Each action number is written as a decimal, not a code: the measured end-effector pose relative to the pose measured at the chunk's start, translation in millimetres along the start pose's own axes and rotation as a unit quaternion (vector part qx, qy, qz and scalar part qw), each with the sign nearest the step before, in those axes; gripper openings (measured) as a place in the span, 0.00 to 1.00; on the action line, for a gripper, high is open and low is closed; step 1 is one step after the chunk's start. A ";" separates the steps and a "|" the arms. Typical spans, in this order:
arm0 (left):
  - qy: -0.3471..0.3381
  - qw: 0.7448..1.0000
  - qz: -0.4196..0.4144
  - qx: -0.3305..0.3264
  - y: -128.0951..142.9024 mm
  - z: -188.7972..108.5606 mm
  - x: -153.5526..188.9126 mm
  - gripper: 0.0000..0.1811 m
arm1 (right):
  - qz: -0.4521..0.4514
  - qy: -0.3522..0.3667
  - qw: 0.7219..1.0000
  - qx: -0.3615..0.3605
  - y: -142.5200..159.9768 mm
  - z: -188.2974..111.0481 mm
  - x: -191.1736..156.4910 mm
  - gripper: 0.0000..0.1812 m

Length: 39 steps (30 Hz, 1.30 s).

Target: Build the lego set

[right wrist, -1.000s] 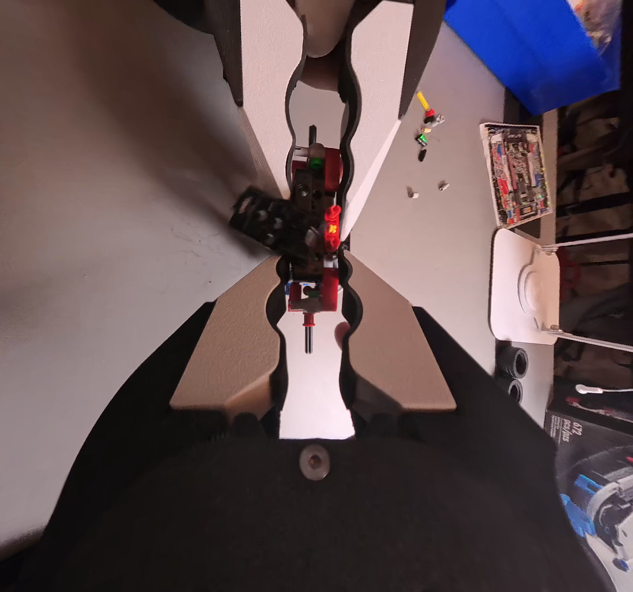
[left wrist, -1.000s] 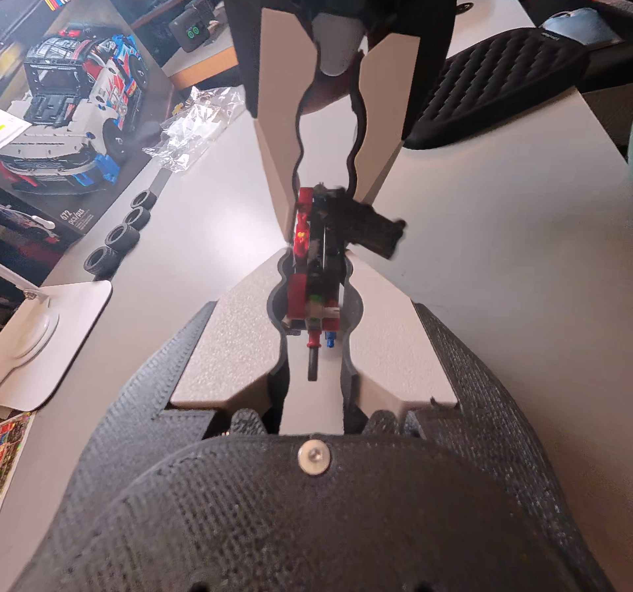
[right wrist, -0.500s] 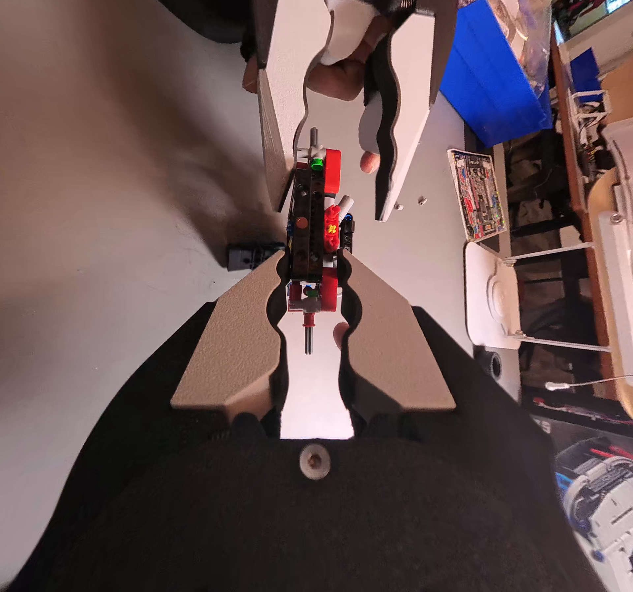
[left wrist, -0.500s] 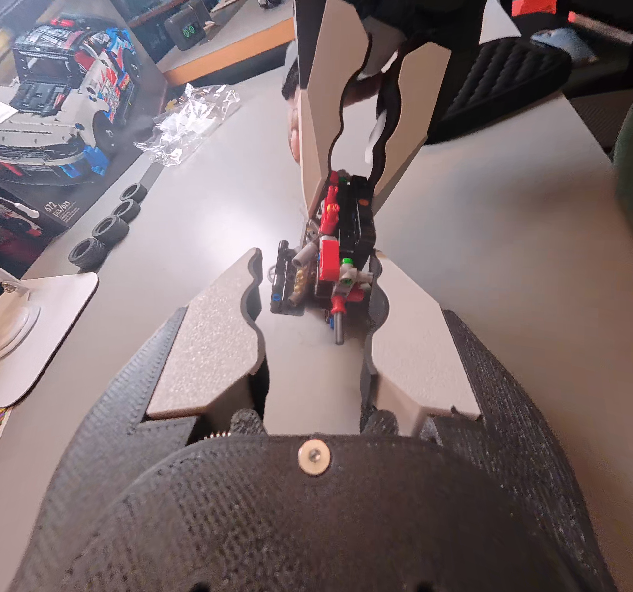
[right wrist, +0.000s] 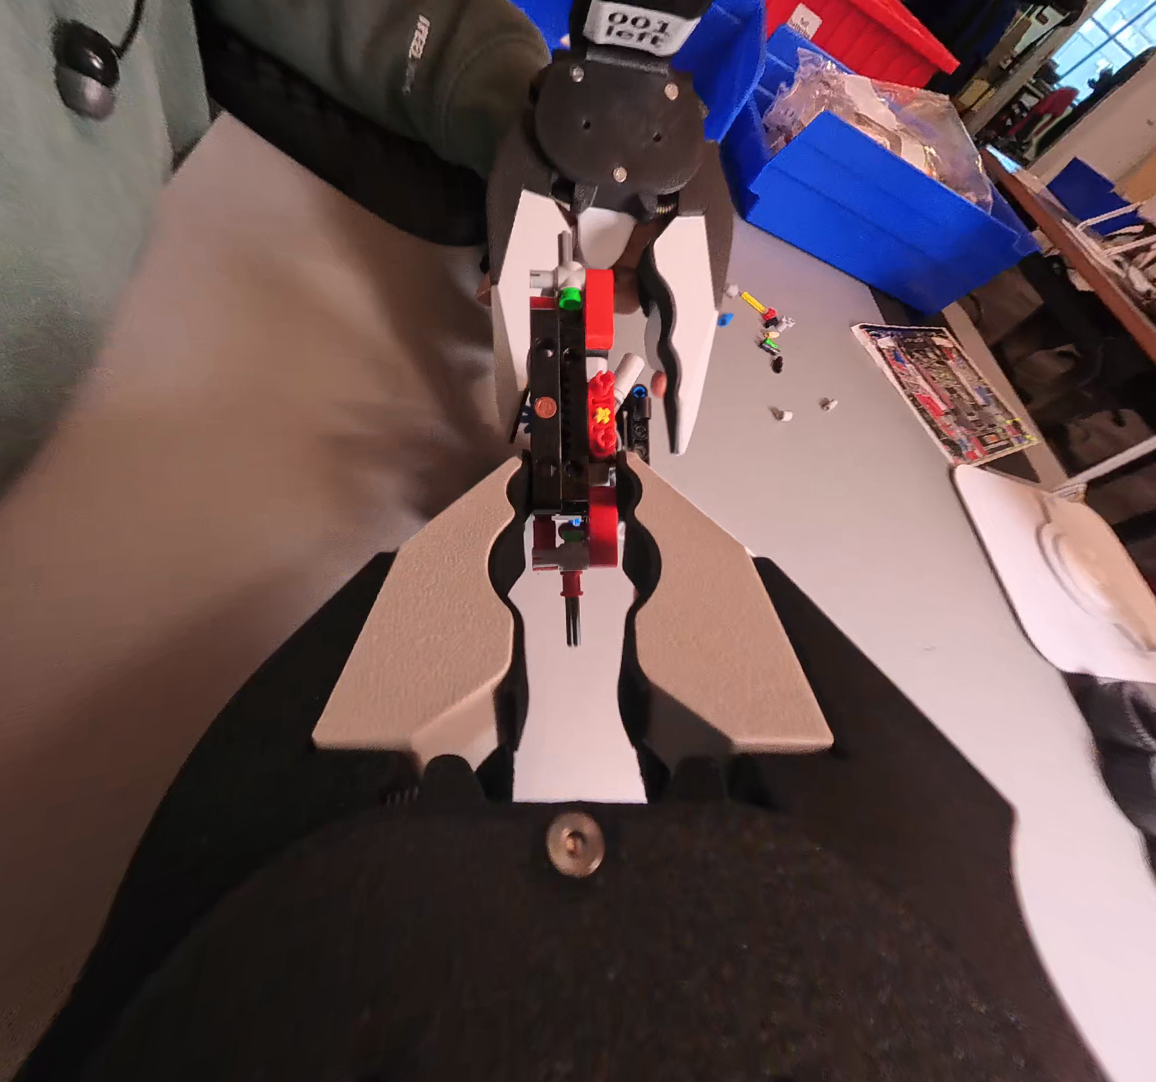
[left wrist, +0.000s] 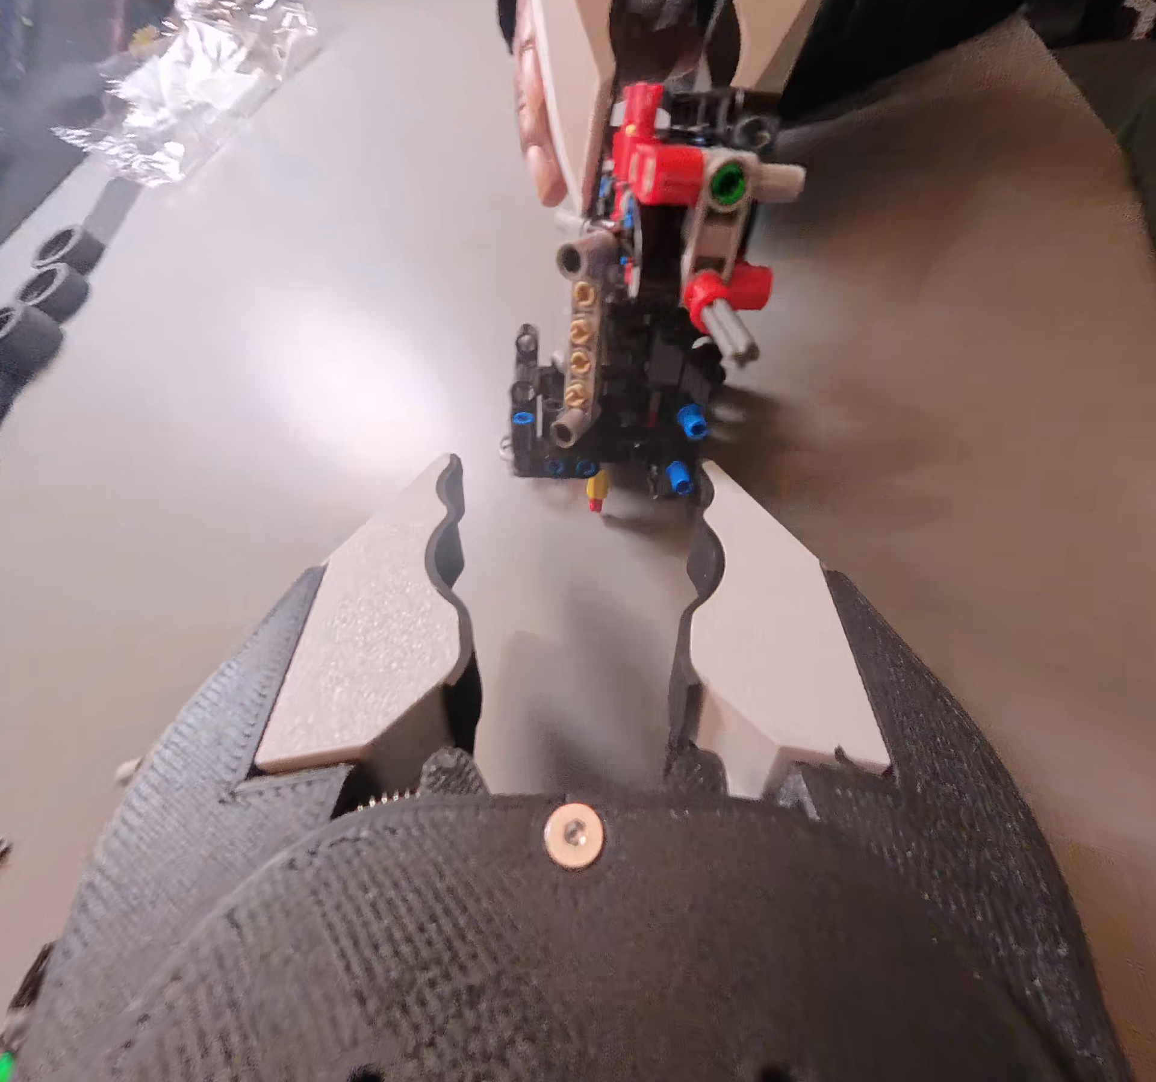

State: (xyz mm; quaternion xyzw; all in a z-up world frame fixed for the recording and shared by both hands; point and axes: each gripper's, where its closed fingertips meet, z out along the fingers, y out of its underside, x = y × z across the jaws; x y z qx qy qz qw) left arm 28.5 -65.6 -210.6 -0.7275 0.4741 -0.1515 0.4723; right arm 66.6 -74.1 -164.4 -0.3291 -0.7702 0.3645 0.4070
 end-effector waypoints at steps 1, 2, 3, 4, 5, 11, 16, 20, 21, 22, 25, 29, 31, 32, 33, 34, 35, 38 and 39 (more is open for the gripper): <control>0.007 1.000 0.005 0.001 -2.1 3.3 4.2 0.37 | 0.009 0.001 1.000 0.005 0.9 -1.2 -0.3 0.14; 0.010 1.000 0.013 0.005 -5.4 5.7 6.7 0.35 | 0.011 0.003 1.000 0.008 1.6 -2.0 -0.6 0.14; 0.013 1.000 0.017 0.013 -9.1 7.2 8.6 0.33 | 0.009 0.005 1.000 0.009 1.8 -2.3 -1.1 0.14; 0.015 1.000 0.015 0.019 -12.0 8.2 9.5 0.32 | 0.007 0.005 1.000 0.009 1.8 -2.4 -1.7 0.14; 0.015 1.000 0.013 0.022 -13.5 8.9 9.4 0.30 | 0.005 0.004 1.000 0.010 1.4 -2.7 -2.5 0.14; 0.010 1.000 0.011 0.022 -14.4 8.0 8.1 0.30 | 0.012 0.002 1.000 0.012 2.7 -3.1 -1.3 0.14; -0.006 0.999 0.008 0.033 -16.4 4.7 0.8 0.30 | 0.028 0.002 1.000 0.014 3.3 -2.1 5.1 0.14; -0.025 0.999 0.004 0.047 -19.9 -0.4 -6.3 0.34 | 0.017 0.005 1.000 0.010 4.1 -1.7 11.8 0.14; -0.029 0.999 0.002 0.046 -19.5 -1.0 -7.7 0.35 | 0.014 0.009 1.000 0.011 4.1 -1.7 13.8 0.14; -0.031 0.998 0.001 0.045 -18.7 -1.1 -8.4 0.36 | 0.014 0.007 1.000 0.011 4.4 -1.9 14.3 0.14; -0.035 0.998 0.003 0.043 -17.4 1.0 -9.1 0.38 | 0.006 0.004 1.000 0.011 3.8 -1.4 13.5 0.14; -0.032 0.999 0.009 0.041 -17.9 7.6 -8.8 0.40 | -0.013 0.003 1.000 0.010 2.4 0.4 9.4 0.14; -0.032 0.999 0.018 0.041 -19.8 11.3 -7.8 0.38 | -0.028 0.004 1.000 0.009 0.9 2.2 6.5 0.14; -0.031 0.998 0.027 0.038 -19.9 13.0 -6.5 0.34 | -0.036 0.004 0.999 0.008 -0.2 3.2 4.9 0.14; -0.028 0.998 0.039 0.036 -19.7 14.3 -3.8 0.32 | -0.045 0.004 0.999 0.007 -1.3 4.2 3.3 0.14; -0.031 0.998 0.053 0.034 -19.1 14.6 -3.1 0.32 | -0.053 0.004 0.999 0.006 -2.5 4.5 1.9 0.14; -0.034 0.997 0.061 0.032 -18.5 14.5 -2.7 0.32 | -0.057 0.004 0.998 0.005 -3.3 4.9 0.9 0.14; -0.041 0.996 0.080 0.024 -17.6 13.4 -1.9 0.31 | -0.067 0.005 0.998 0.002 -3.9 5.8 -1.0 0.14; -0.043 0.995 0.084 0.023 -17.4 13.2 -1.7 0.31 | -0.067 0.006 0.998 0.002 -4.2 5.9 -1.4 0.14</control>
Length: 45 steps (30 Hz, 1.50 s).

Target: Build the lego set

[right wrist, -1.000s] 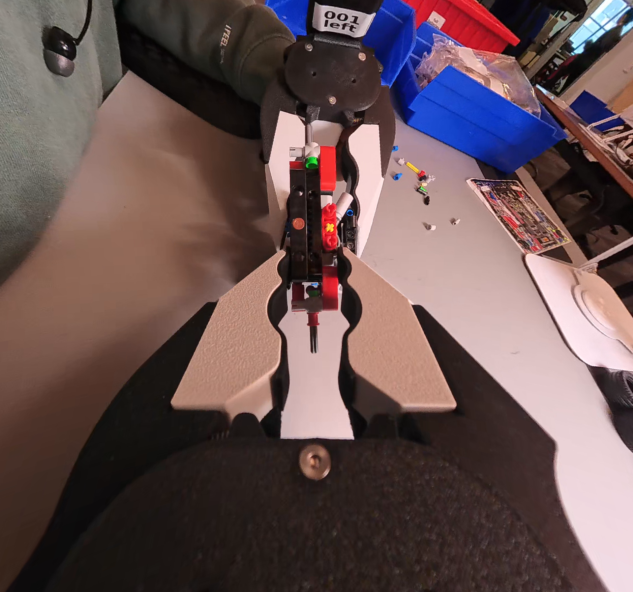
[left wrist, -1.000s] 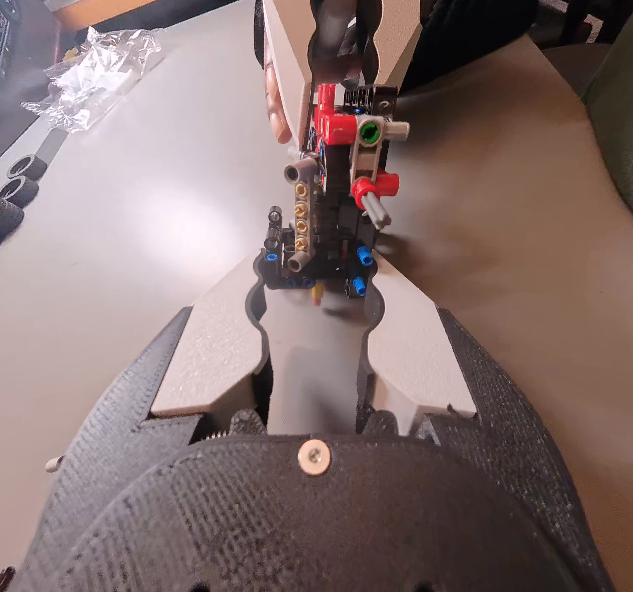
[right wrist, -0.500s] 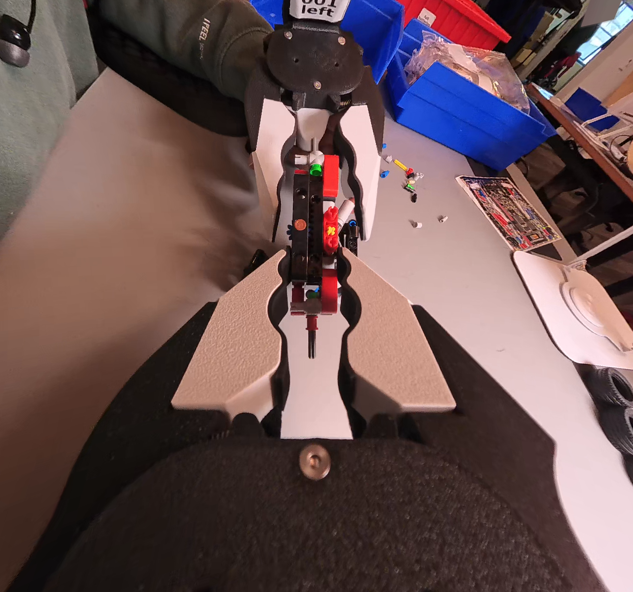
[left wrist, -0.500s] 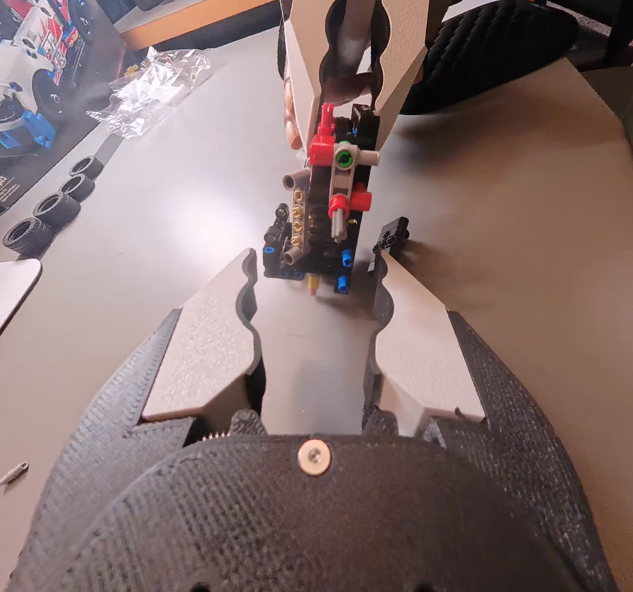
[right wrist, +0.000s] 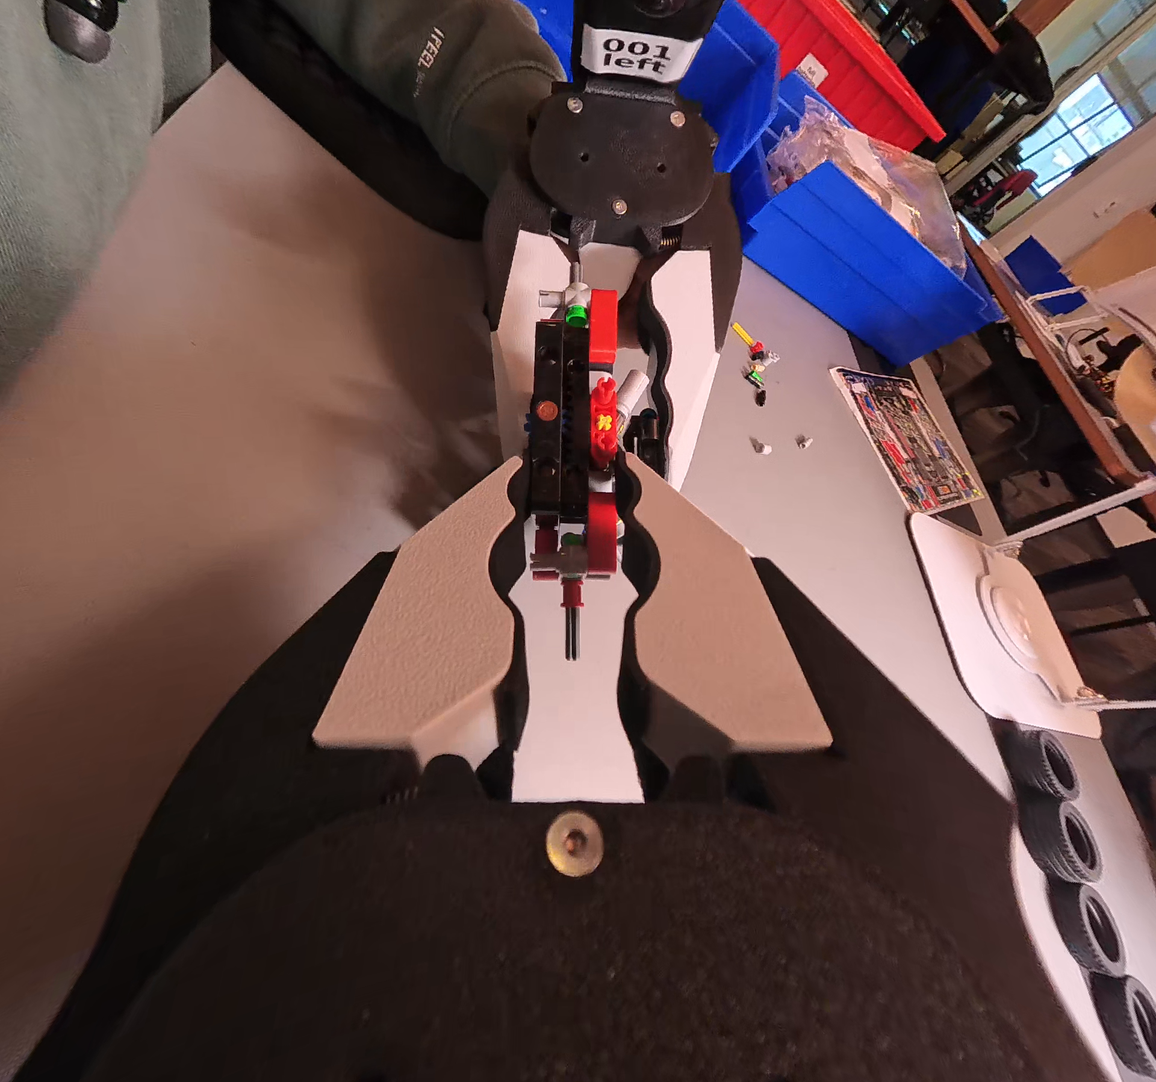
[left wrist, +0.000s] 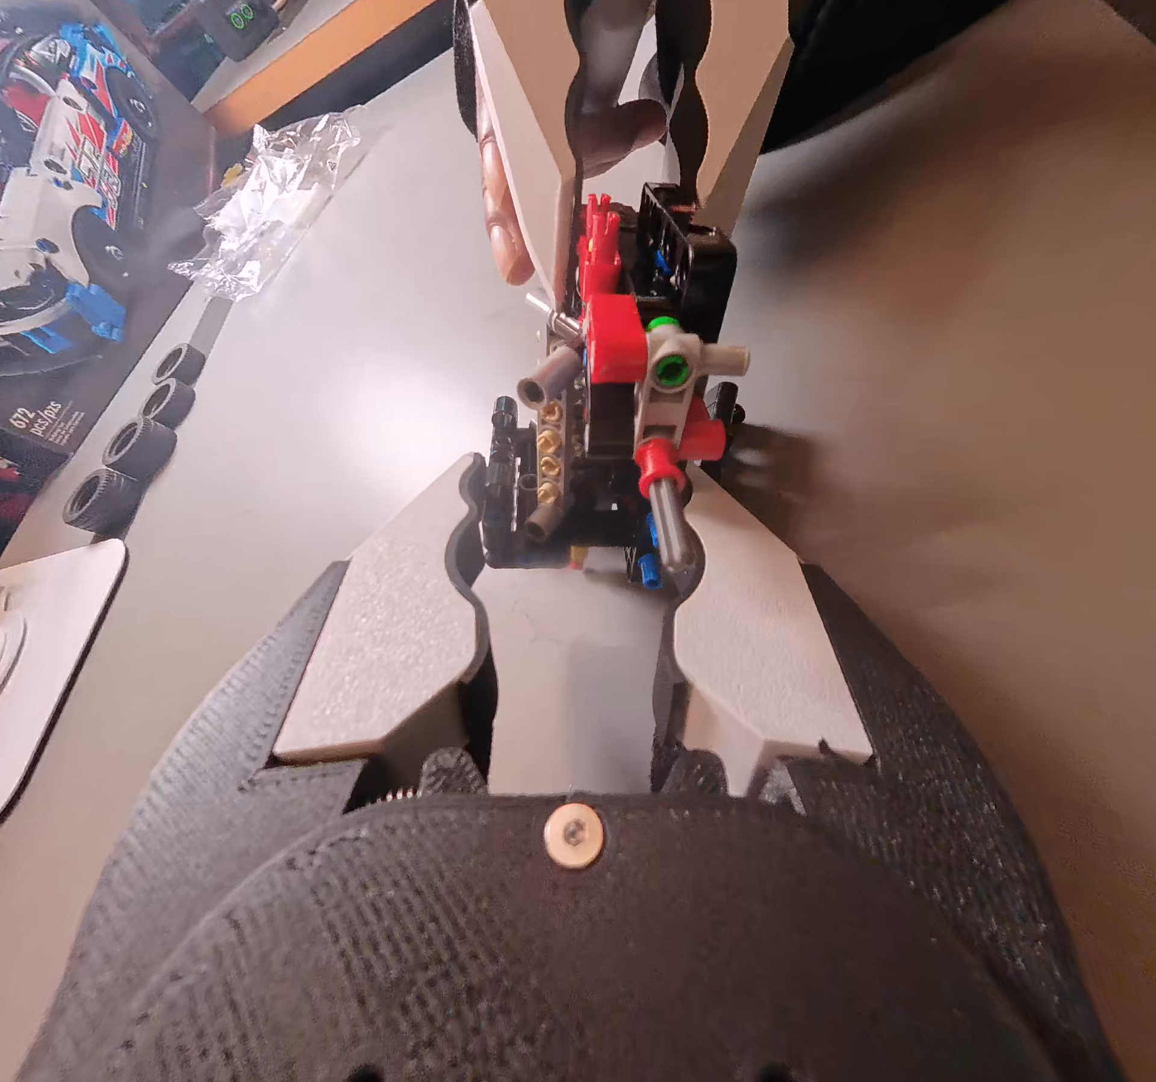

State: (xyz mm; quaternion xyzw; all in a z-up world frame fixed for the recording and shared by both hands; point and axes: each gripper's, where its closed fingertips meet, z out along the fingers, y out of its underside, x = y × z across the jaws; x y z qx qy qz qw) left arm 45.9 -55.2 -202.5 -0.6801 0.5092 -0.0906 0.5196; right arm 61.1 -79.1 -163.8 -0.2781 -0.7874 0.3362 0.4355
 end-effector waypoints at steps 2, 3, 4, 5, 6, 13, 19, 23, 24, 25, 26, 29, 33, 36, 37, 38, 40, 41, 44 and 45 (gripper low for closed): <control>0.000 1.000 0.002 -0.001 0.2 -0.4 0.7 0.31 | 0.001 0.002 1.000 0.000 -1.3 0.4 -0.5 0.14; -0.001 1.000 0.003 -0.001 0.4 -0.5 0.6 0.31 | 0.002 0.004 1.000 -0.001 -1.6 0.3 -0.4 0.14; -0.003 1.000 0.004 -0.002 0.8 -0.7 0.3 0.31 | 0.005 0.005 1.000 -0.001 -1.8 -0.1 -0.1 0.14; -0.005 1.000 0.004 -0.003 1.3 -0.9 0.0 0.31 | 0.009 0.009 1.000 0.000 -1.9 -1.0 1.1 0.15; -0.006 1.000 0.002 -0.002 1.7 -1.3 -0.6 0.31 | 0.016 0.014 1.000 0.000 -1.9 -2.6 3.2 0.16; -0.030 0.999 -0.024 -0.005 7.6 -8.3 -14.5 0.31 | 0.073 0.065 0.995 -0.004 -3.7 -26.5 20.6 0.20; -0.058 0.998 -0.027 -0.022 12.3 -11.5 -23.8 0.31 | 0.168 0.034 0.984 -0.053 13.5 -31.2 1.6 0.15; -0.099 0.993 0.009 -0.055 19.3 -12.6 -32.0 0.31 | 0.193 0.034 0.976 -0.092 29.4 -18.2 -9.5 0.14; -0.113 0.991 0.023 -0.067 21.6 -13.1 -34.7 0.31 | 0.196 0.032 0.975 -0.098 30.7 -13.7 -12.1 0.15; -0.125 0.988 0.039 -0.077 23.4 -13.7 -36.9 0.31 | 0.198 0.034 0.974 -0.104 31.6 -8.9 -13.1 0.15; -0.136 0.985 0.053 -0.086 24.9 -14.4 -39.1 0.31 | 0.201 0.036 0.973 -0.110 32.8 -4.0 -13.3 0.16; -0.172 0.973 0.095 -0.120 31.8 -16.9 -47.7 0.31 | 0.226 0.023 0.964 -0.137 37.3 11.5 -17.5 0.20; -0.195 0.960 0.139 -0.148 38.2 -20.1 -53.1 0.31 | 0.243 -0.014 0.954 -0.174 38.0 26.1 -27.0 0.21; -0.191 0.960 0.138 -0.152 38.6 -21.7 -51.5 0.32 | 0.213 -0.022 0.953 -0.216 48.1 29.0 -30.3 0.20; -0.186 0.961 0.135 -0.154 39.3 -22.1 -50.3 0.34 | 0.214 -0.025 0.951 -0.221 50.0 28.9 -30.9 0.18; -0.181 0.962 0.133 -0.158 40.6 -22.9 -48.9 0.36 | 0.217 -0.023 0.950 -0.221 51.5 28.3 -30.1 0.13; -0.167 0.962 0.138 -0.163 42.4 -24.2 -44.3 0.37 | 0.223 -0.019 0.950 -0.219 55.0 24.9 -27.7 0.09; -0.163 0.963 0.138 -0.165 42.5 -25.4 -42.5 0.37 | 0.227 -0.021 0.949 -0.218 56.4 22.4 -27.5 0.08; -0.139 0.968 0.120 -0.173 42.5 -29.3 -36.5 0.40 | 0.241 -0.019 0.947 -0.212 59.7 12.8 -25.6 0.03; -0.129 0.969 0.118 -0.174 42.1 -31.4 -34.2 0.41 | 0.243 -0.019 0.947 -0.210 60.8 9.0 -25.6 0.03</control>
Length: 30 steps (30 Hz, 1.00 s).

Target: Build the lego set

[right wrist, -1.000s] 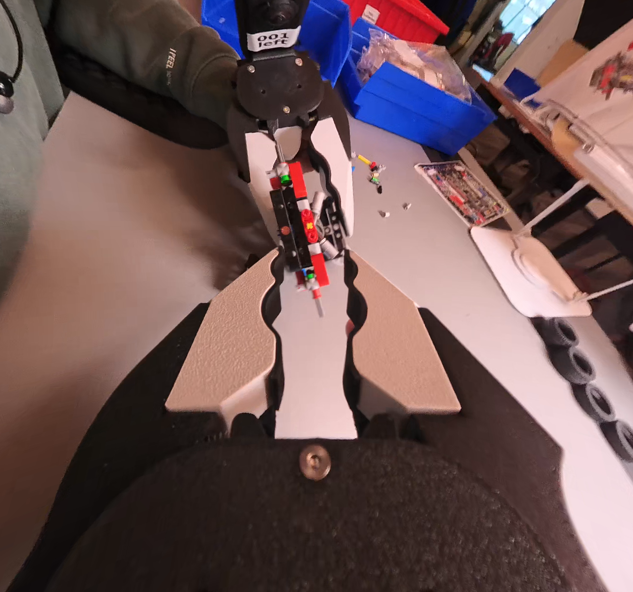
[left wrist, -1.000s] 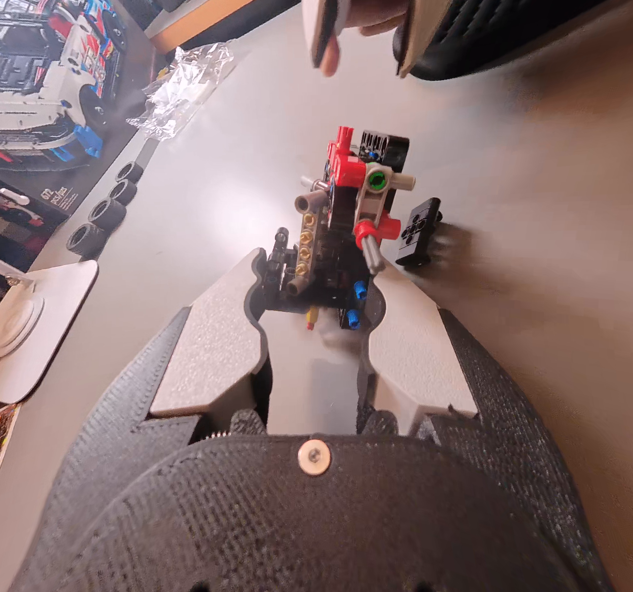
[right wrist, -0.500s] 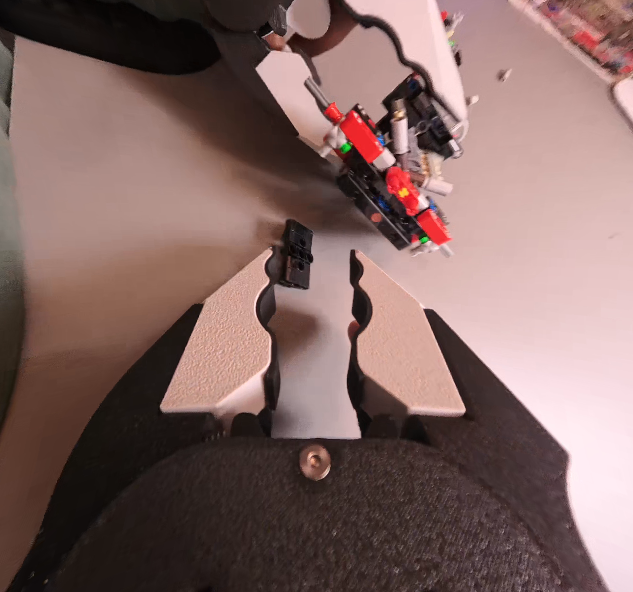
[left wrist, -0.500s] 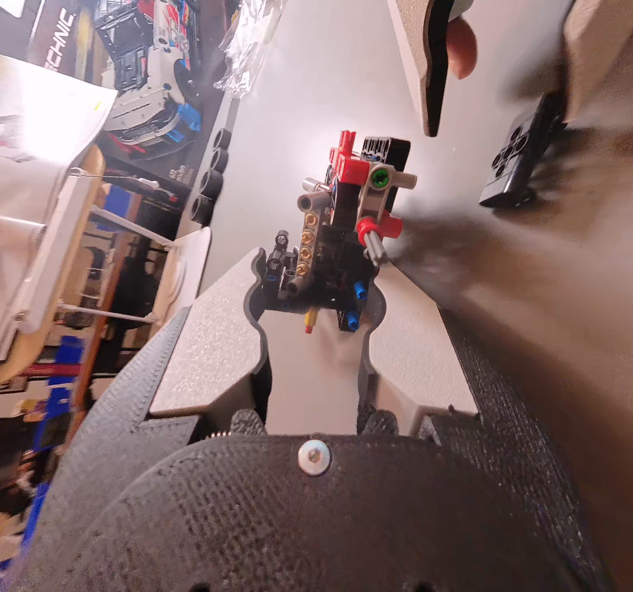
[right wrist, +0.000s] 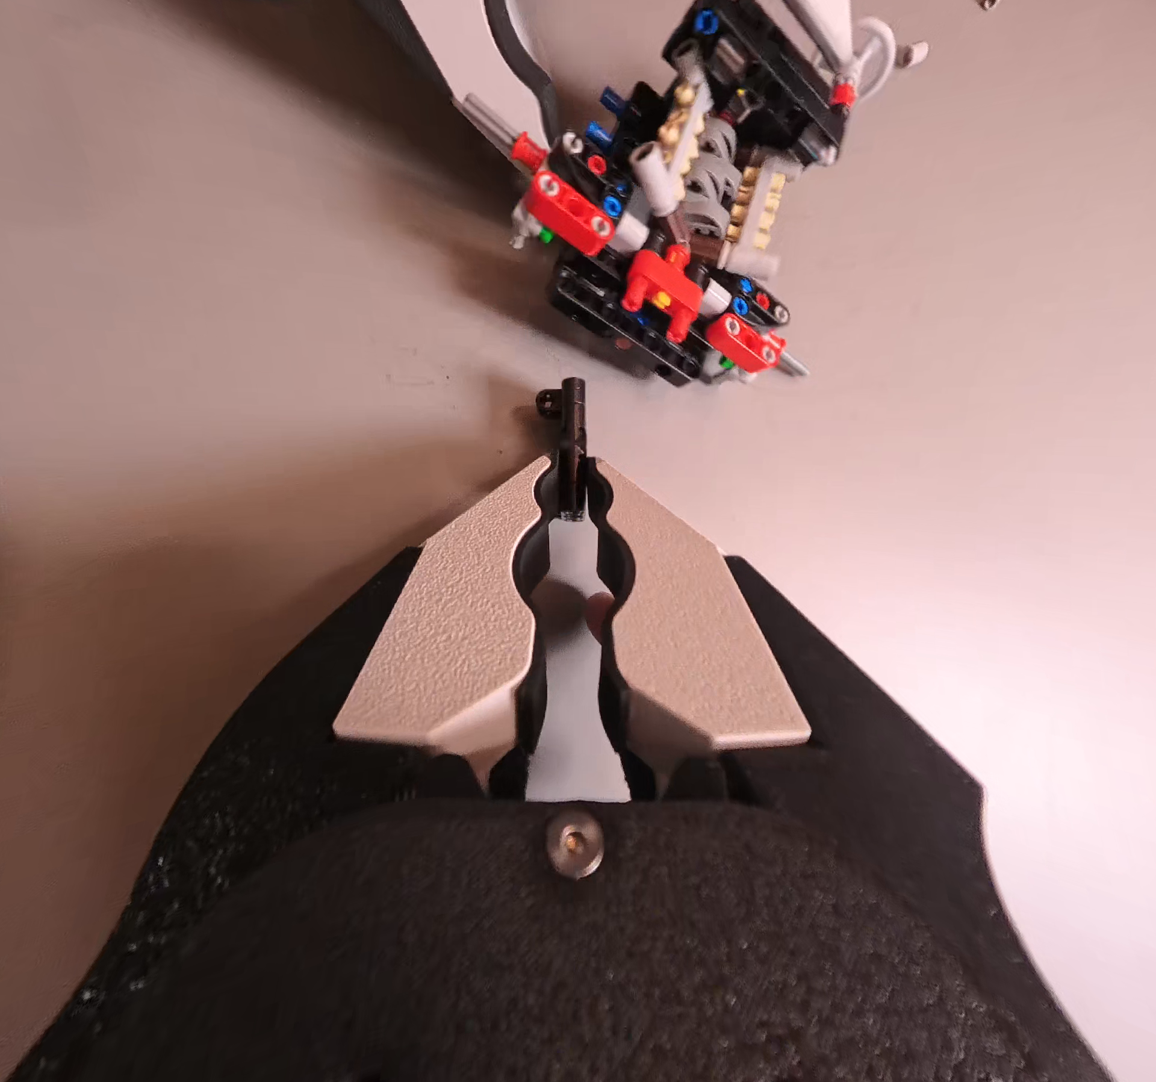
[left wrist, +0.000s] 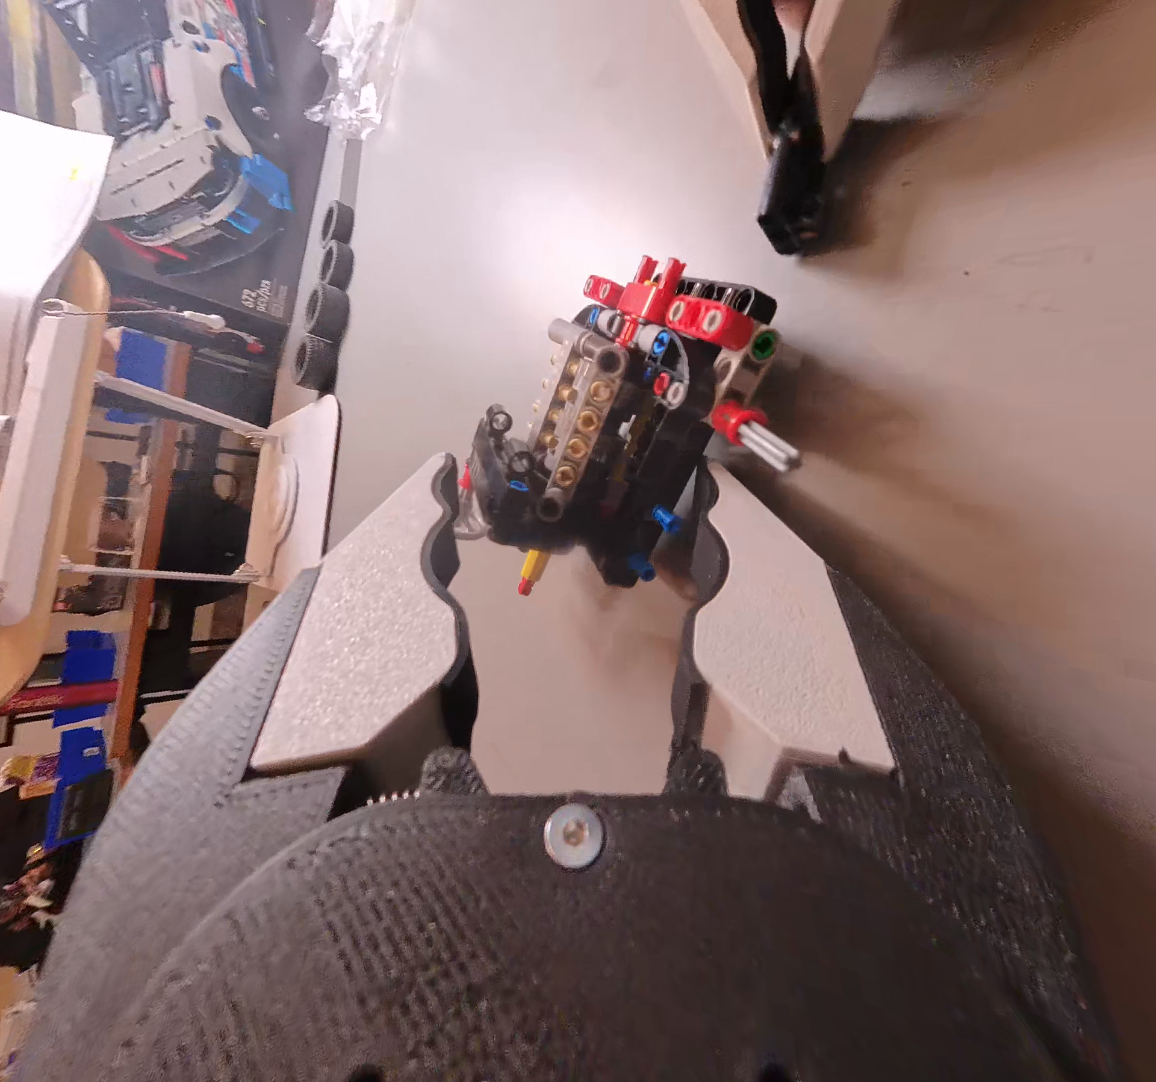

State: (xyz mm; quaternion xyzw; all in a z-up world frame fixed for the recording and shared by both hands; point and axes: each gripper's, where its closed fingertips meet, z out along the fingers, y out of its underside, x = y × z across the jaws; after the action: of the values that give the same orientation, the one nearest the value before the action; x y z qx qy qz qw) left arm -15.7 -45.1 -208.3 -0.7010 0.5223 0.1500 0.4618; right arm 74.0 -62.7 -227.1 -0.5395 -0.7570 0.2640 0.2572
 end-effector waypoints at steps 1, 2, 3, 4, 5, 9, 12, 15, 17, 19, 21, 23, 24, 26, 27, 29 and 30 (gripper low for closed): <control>0.012 1.000 -0.004 -0.002 0.6 -2.7 2.2 0.42 | 0.002 -0.001 1.000 0.001 2.6 -3.1 0.9 0.03; 0.030 0.999 -0.015 0.000 0.3 -5.3 6.6 0.41 | 0.009 -0.002 1.000 0.003 5.5 -6.0 1.9 0.03; 0.049 0.998 -0.029 0.009 -1.8 -8.2 11.3 0.43 | 0.022 -0.005 1.000 0.006 8.0 -8.8 2.6 0.03; 0.067 0.997 -0.038 0.016 -3.3 -11.9 15.4 0.44 | 0.038 -0.012 0.999 0.011 9.8 -11.3 2.8 0.03; 0.083 0.995 -0.047 0.021 -3.9 -16.1 18.9 0.43 | 0.054 -0.020 0.998 0.020 10.5 -14.1 2.7 0.03; 0.149 0.974 -0.149 0.080 -13.4 -38.4 19.4 0.38 | 0.118 -0.058 0.988 0.085 0.1 -29.7 2.5 0.04; 0.183 0.929 -0.247 0.206 -48.5 -61.3 3.5 0.27 | 0.188 -0.126 0.956 0.189 -30.3 -49.2 -0.7 0.04; 0.192 0.885 -0.290 0.309 -88.2 -76.3 -11.2 0.25 | 0.275 -0.238 0.876 0.317 -72.5 -77.4 -2.9 0.03; 0.199 0.869 -0.290 0.349 -108.7 -81.4 -14.9 0.26 | 0.316 -0.325 0.808 0.376 -93.8 -94.5 -6.2 0.03; 0.212 0.856 -0.287 0.375 -123.7 -85.7 -16.2 0.27 | 0.331 -0.381 0.767 0.396 -104.9 -99.9 -11.3 0.03; 0.234 0.839 -0.289 0.398 -134.6 -90.6 -15.8 0.27 | 0.321 -0.421 0.754 0.389 -110.4 -98.1 -23.8 0.03; 0.263 0.820 -0.288 0.420 -142.6 -97.7 -12.6 0.27 | 0.315 -0.444 0.748 0.379 -114.5 -94.4 -34.3 0.03; 0.274 0.815 -0.284 0.425 -144.3 -99.8 -10.1 0.25 | 0.316 -0.455 0.744 0.373 -116.2 -92.7 -37.8 0.03; 0.284 0.817 -0.270 0.423 -143.4 -100.5 -3.3 0.17 | 0.319 -0.471 0.740 0.359 -117.9 -88.4 -43.0 0.03; 0.280 0.819 -0.267 0.423 -142.0 -100.1 -2.6 0.14 | 0.317 -0.477 0.739 0.356 -118.1 -87.6 -45.0 0.03; 0.266 0.824 -0.272 0.420 -138.5 -98.3 -4.5 0.13 | 0.319 -0.472 0.741 0.356 -118.8 -85.3 -42.5 0.03; 0.256 0.829 -0.276 0.414 -136.0 -95.9 -5.9 0.13 | 0.321 -0.465 0.744 0.356 -118.7 -83.6 -39.5 0.03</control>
State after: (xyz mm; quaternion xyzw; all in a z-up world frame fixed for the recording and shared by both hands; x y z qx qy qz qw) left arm 74.2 -115.0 -86.8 -0.5721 0.4201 -0.3989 0.5806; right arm 60.8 -123.2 -90.0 -0.4302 -0.4159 0.7994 -0.0533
